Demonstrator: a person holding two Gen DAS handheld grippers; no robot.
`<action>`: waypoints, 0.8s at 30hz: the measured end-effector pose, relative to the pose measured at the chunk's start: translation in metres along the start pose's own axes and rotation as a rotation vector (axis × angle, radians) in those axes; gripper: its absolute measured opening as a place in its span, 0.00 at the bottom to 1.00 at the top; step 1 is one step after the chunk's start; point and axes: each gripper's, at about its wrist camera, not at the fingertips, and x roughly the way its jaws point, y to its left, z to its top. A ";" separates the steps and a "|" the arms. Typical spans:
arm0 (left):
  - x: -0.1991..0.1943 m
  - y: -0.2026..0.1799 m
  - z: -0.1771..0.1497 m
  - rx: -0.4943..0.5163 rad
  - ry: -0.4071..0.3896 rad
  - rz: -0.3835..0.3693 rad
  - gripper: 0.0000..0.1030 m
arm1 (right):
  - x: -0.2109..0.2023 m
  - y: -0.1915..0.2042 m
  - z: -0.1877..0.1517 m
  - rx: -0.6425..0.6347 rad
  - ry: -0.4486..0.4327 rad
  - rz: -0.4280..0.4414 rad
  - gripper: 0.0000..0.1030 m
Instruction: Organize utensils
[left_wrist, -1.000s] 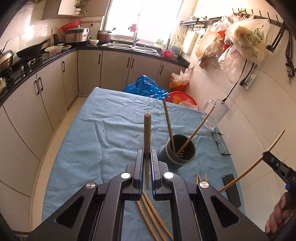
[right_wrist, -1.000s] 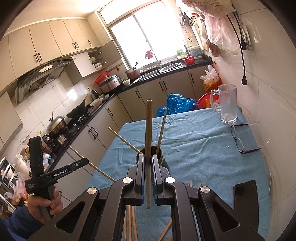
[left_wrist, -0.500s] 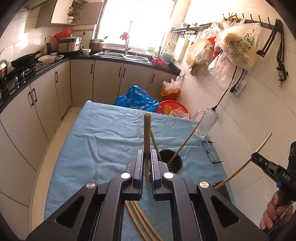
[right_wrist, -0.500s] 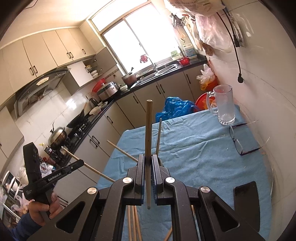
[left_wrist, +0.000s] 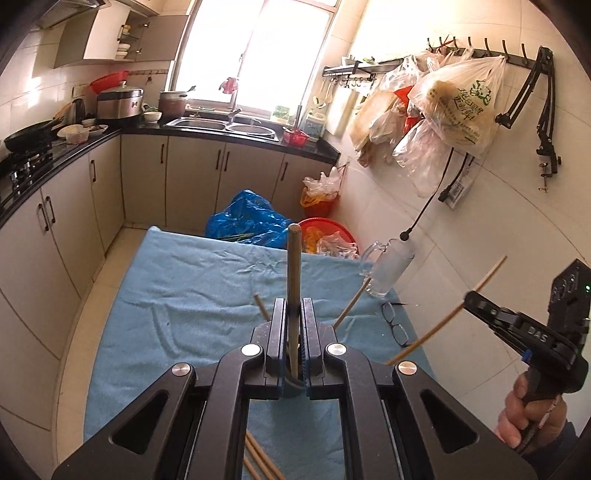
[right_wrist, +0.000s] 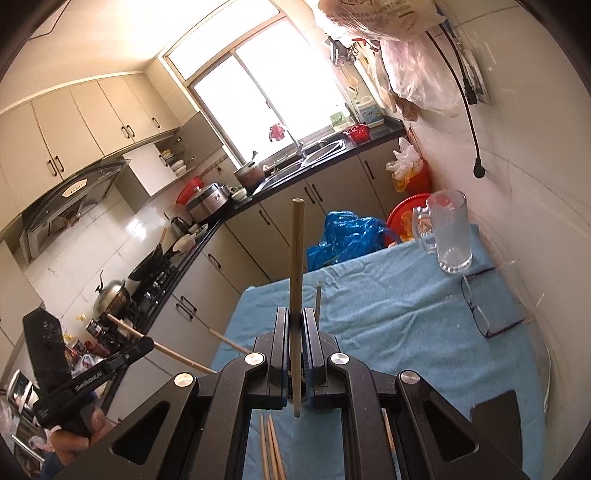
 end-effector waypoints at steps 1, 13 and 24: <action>0.004 -0.001 0.001 0.005 0.004 -0.002 0.06 | 0.004 0.001 0.002 -0.004 -0.002 -0.008 0.07; 0.056 0.001 -0.005 -0.002 0.115 -0.003 0.06 | 0.082 -0.014 -0.001 0.071 0.093 -0.072 0.07; 0.078 0.010 -0.013 -0.006 0.165 0.005 0.06 | 0.114 -0.021 -0.020 0.095 0.173 -0.104 0.08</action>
